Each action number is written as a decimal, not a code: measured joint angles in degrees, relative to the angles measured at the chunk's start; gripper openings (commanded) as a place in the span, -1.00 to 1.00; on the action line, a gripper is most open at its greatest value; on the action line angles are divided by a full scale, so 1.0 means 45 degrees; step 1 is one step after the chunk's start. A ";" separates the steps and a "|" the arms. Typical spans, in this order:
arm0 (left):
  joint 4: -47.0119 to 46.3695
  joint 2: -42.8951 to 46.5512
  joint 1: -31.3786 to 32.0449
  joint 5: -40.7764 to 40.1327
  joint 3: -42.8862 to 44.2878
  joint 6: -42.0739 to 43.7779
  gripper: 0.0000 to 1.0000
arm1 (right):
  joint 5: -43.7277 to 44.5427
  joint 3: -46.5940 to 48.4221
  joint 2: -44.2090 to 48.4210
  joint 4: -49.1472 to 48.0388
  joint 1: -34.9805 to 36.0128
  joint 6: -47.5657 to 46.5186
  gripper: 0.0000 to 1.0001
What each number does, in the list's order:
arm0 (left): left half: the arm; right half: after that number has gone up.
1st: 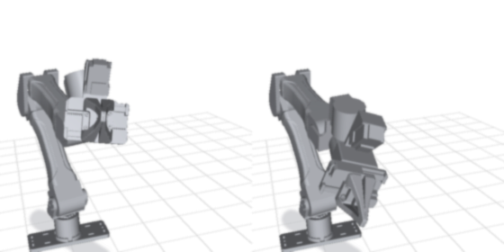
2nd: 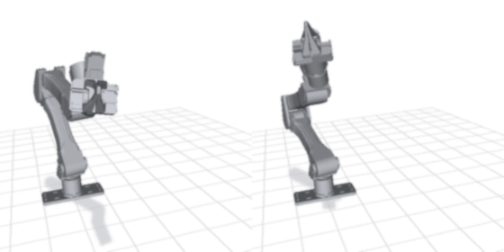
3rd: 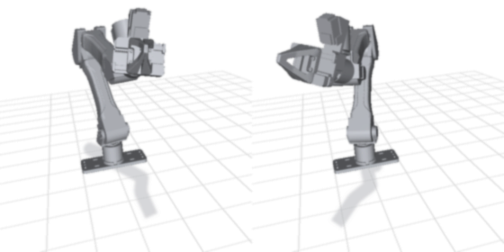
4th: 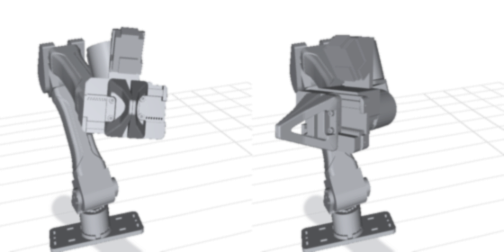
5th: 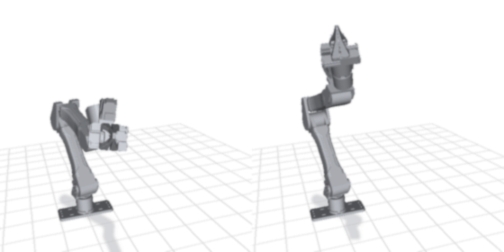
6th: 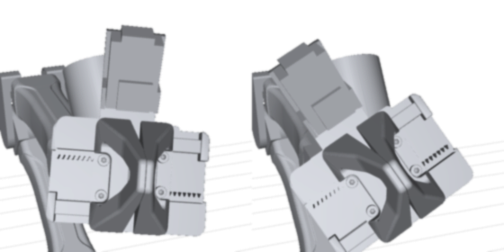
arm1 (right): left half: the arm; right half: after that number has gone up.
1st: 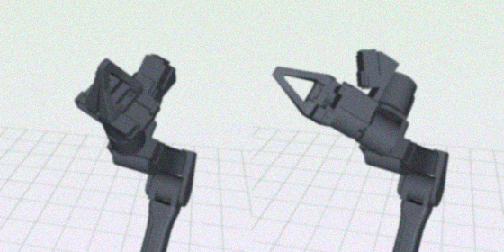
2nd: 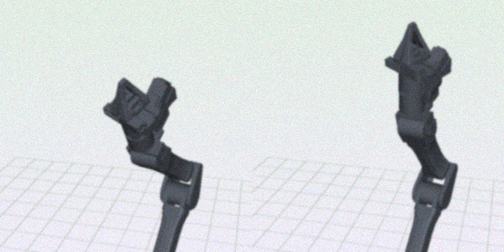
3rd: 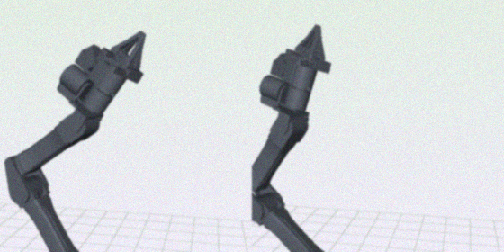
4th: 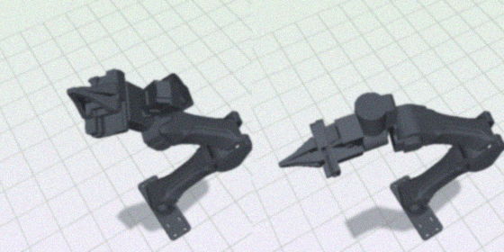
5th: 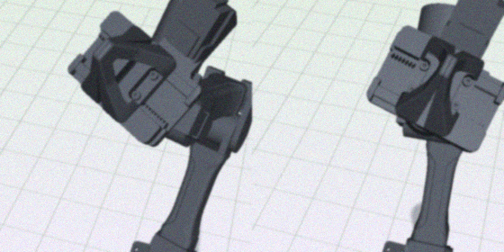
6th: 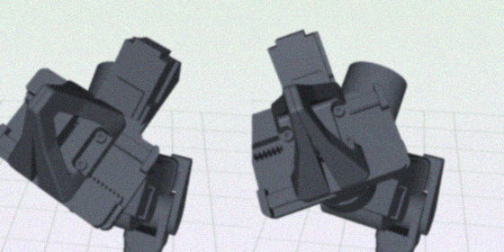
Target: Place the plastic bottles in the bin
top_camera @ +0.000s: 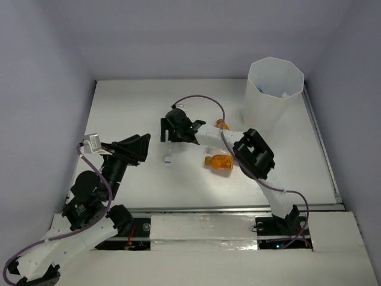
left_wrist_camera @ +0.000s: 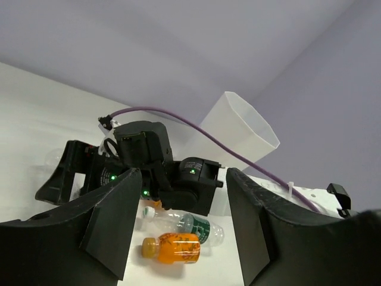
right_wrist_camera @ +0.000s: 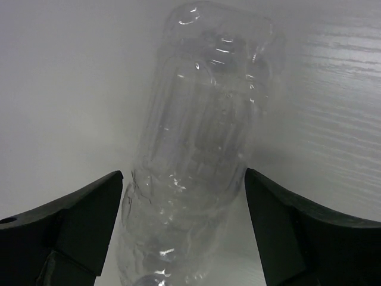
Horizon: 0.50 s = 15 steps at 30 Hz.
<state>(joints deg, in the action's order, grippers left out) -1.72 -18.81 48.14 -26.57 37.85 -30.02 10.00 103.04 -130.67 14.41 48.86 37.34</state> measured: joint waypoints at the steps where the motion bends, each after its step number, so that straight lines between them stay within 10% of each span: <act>1: 0.0058 0.0073 0.0005 -0.0019 -0.0044 -0.0019 0.12 | -0.0010 0.0000 -0.0049 0.0102 0.0000 0.0044 0.60; 6: 0.0209 0.0087 0.0005 -0.0068 -0.0350 -0.0092 0.15 | -0.0019 -0.0155 0.0010 0.0039 0.0000 0.0238 -0.03; 15: 0.0068 -0.0568 0.0000 0.0544 -0.0403 -0.0209 0.34 | 0.0860 -0.2254 0.3390 -0.0520 0.0000 -0.0617 -0.07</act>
<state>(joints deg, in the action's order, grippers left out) -1.41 -21.37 48.14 -24.12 36.03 -30.96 13.87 92.90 -115.42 12.08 48.86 34.57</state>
